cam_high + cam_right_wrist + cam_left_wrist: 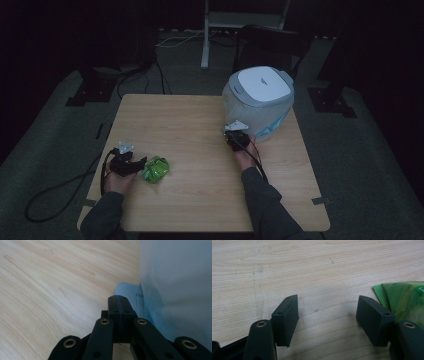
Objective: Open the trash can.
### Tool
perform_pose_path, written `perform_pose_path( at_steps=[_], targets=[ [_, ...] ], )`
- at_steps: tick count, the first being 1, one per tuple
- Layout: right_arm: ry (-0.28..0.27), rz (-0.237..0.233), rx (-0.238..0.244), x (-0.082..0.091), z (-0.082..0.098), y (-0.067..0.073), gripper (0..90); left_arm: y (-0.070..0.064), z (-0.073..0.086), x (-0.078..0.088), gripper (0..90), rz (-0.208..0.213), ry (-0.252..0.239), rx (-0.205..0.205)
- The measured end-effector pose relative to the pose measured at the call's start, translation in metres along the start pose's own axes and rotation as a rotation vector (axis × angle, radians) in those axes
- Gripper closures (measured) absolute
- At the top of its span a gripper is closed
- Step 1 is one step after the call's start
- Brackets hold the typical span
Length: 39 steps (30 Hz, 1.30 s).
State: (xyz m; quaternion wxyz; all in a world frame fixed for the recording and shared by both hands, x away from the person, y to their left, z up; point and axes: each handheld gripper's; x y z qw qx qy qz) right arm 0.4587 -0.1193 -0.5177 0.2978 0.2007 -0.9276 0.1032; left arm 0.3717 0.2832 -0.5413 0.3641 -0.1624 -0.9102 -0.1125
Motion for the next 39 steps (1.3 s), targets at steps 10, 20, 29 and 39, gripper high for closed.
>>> perform_pose_path(
  at_steps=[10,20,29,39],
  targets=[
    [-0.004,0.054,0.034,-0.01,-0.009,0.004,89.8,0.0,0.0,0.0,35.0,0.001,0.0,0.0],
    [0.014,0.05,0.009,-0.017,-0.006,0.0,89.9,0.0,0.0,0.0,35.0,0.001,0.0,0.001],
    [0.021,0.05,0.019,-0.021,-0.005,0.0,90.0,0.0,0.001,0.0,35.0,0.003,-0.003,0.003],
    [0.035,0.059,0.035,-0.022,-0.005,0.001,90.0,0.0,0.001,0.0,35.0,0.003,-0.004,0.004]
  ],
)
Point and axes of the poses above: each handheld gripper's, and its own axes: x roughly backward along the jaws, z roughly out of its underside, y roughly to its left, and after that the axes turned 6 degrees about -x, right-handed
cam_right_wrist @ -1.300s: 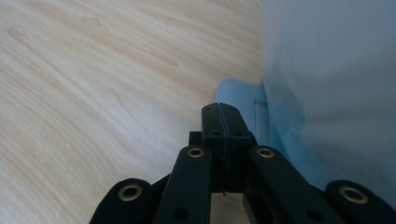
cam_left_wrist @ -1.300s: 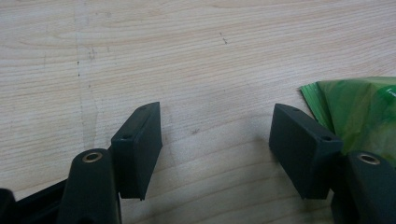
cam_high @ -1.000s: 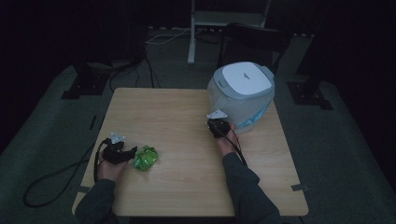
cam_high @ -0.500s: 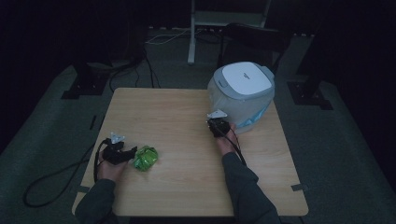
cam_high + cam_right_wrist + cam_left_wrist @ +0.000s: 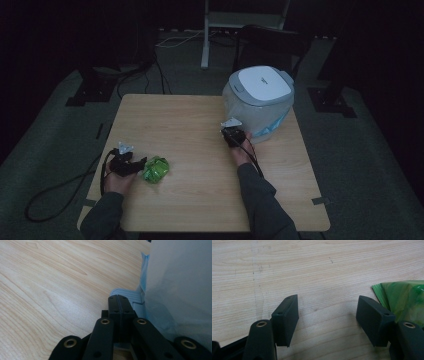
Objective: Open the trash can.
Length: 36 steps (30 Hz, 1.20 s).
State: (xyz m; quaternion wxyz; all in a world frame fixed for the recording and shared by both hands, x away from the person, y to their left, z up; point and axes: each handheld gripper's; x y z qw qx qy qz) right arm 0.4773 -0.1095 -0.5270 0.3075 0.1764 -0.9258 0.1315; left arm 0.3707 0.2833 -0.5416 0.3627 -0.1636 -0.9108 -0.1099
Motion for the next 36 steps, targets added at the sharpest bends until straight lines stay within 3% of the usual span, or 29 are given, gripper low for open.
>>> perform_pose_path(
  at_steps=[36],
  targets=[
    [0.037,0.011,-0.016,-0.0088,0.0015,0.0014,90.0,-0.0001,0.0011,0.0006,35.0,0.001,-0.004,-0.003]
  ],
)
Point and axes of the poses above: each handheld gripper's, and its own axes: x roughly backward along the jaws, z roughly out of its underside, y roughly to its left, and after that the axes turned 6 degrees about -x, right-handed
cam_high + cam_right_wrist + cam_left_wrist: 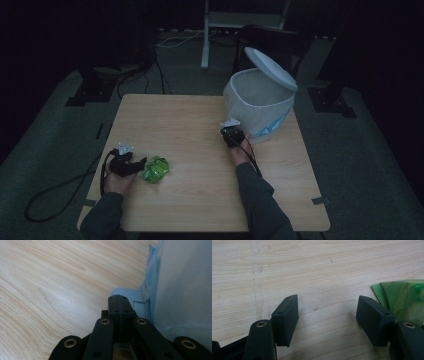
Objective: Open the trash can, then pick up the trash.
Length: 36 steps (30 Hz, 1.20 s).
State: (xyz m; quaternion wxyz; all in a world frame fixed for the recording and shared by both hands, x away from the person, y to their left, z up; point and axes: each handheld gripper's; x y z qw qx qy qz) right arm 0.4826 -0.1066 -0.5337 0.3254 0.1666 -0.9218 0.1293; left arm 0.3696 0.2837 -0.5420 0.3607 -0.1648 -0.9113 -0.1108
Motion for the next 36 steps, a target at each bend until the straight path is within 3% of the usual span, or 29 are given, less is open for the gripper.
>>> perform_pose_path(
  at_steps=[25,36],
  targets=[
    [-0.011,-0.003,-0.016,-0.0013,0.0028,-0.0009,90.0,0.0007,0.0009,0.0003,35.0,0.005,-0.004,-0.008],
    [-0.013,-0.003,-0.017,-0.0012,0.0031,-0.0008,90.0,0.005,0.0014,0.0038,41.1,0.033,-0.013,0.031]
  ],
)
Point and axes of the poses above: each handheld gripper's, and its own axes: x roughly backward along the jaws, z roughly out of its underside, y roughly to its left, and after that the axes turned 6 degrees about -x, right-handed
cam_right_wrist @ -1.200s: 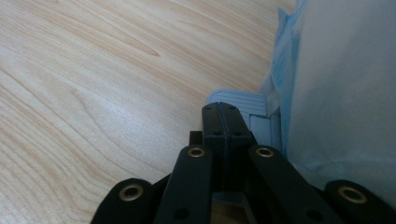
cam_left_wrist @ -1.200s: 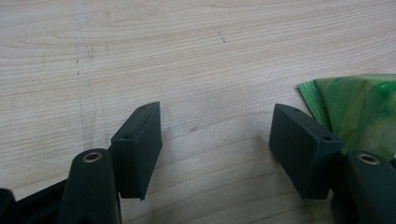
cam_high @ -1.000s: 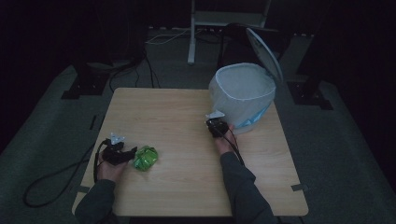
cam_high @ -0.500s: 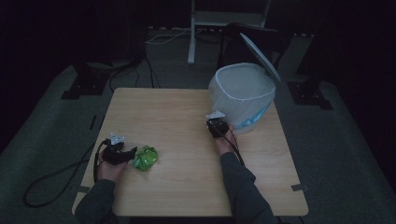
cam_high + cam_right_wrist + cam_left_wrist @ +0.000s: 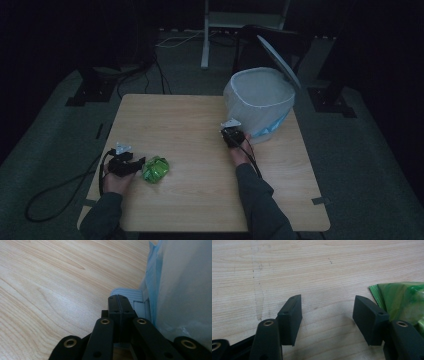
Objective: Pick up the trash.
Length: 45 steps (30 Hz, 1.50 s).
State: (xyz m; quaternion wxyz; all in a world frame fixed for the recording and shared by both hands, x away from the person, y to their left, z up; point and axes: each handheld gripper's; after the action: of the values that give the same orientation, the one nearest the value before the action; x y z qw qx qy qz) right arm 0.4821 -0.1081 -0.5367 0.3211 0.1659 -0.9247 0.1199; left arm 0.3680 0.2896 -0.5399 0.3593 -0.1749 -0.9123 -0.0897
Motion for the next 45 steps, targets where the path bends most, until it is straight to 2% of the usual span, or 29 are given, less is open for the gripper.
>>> perform_pose_path(
  at_steps=[15,18,20,22,28,32,35,40,45],
  targets=[
    [-0.001,0.0,-0.004,0.0,0.0,0.0,90.0,-0.006,-0.009,0.027,41.9,0.005,-0.081,-0.002],
    [-0.001,0.0,-0.004,0.0,0.0,0.0,90.0,-0.008,-0.011,0.033,41.9,0.036,-0.104,0.006],
    [-0.001,0.0,-0.003,0.0,0.0,0.0,90.0,-0.01,-0.013,0.038,41.9,0.083,-0.129,0.021],
    [-0.002,0.0,-0.003,0.0,0.0,0.0,90.0,-0.013,-0.014,0.043,41.9,0.11,-0.145,0.017],
    [-0.002,0.0,-0.002,0.0,0.0,0.0,90.0,-0.03,-0.019,0.052,41.9,0.168,-0.163,-0.065],
    [-0.002,-0.001,-0.002,0.0,0.0,0.0,90.0,-0.04,-0.022,0.051,41.3,0.19,-0.159,-0.122],
    [-0.003,0.0,-0.002,0.0,0.001,0.0,90.0,-0.044,-0.023,0.049,39.8,0.217,-0.156,-0.15],
    [-0.003,0.0,-0.002,0.0,0.001,0.0,90.0,-0.049,-0.024,0.044,39.2,0.24,-0.146,-0.193],
    [-0.003,0.001,0.0,0.0,0.001,0.0,90.0,-0.058,-0.029,0.034,38.2,0.234,-0.119,-0.25]
  ],
)
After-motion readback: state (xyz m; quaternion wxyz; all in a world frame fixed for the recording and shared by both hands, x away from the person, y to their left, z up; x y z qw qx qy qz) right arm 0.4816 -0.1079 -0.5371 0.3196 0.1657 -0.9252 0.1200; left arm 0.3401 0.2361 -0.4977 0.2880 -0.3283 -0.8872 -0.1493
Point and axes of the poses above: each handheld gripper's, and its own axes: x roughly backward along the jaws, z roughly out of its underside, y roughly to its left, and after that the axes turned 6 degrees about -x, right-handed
